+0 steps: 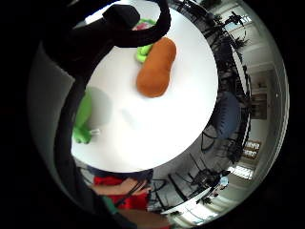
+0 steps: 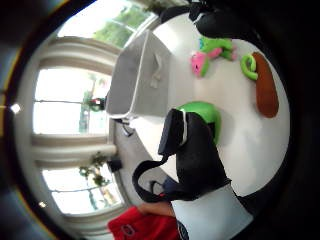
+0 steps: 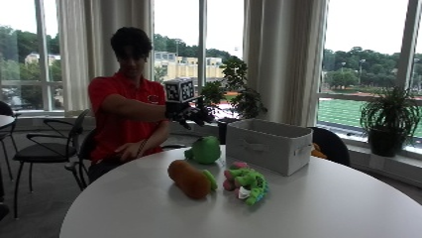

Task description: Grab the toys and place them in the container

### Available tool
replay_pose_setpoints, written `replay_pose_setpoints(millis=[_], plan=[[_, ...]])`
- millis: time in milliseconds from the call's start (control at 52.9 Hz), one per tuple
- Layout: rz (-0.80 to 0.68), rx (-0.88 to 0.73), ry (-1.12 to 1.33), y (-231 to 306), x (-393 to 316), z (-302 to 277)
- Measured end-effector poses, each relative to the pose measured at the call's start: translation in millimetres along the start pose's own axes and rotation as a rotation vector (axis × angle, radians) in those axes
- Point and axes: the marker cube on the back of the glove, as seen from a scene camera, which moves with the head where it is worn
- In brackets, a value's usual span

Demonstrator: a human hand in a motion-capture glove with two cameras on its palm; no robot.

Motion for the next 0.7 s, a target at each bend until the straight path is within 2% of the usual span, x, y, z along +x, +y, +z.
replay_pose_setpoints(millis=[416, 700], plan=[[-0.013, -0.047, -0.033, -4.4, 6.1, 23.0], [-0.118, -0.111, -0.026, -2.4, -12.3, 42.7]])
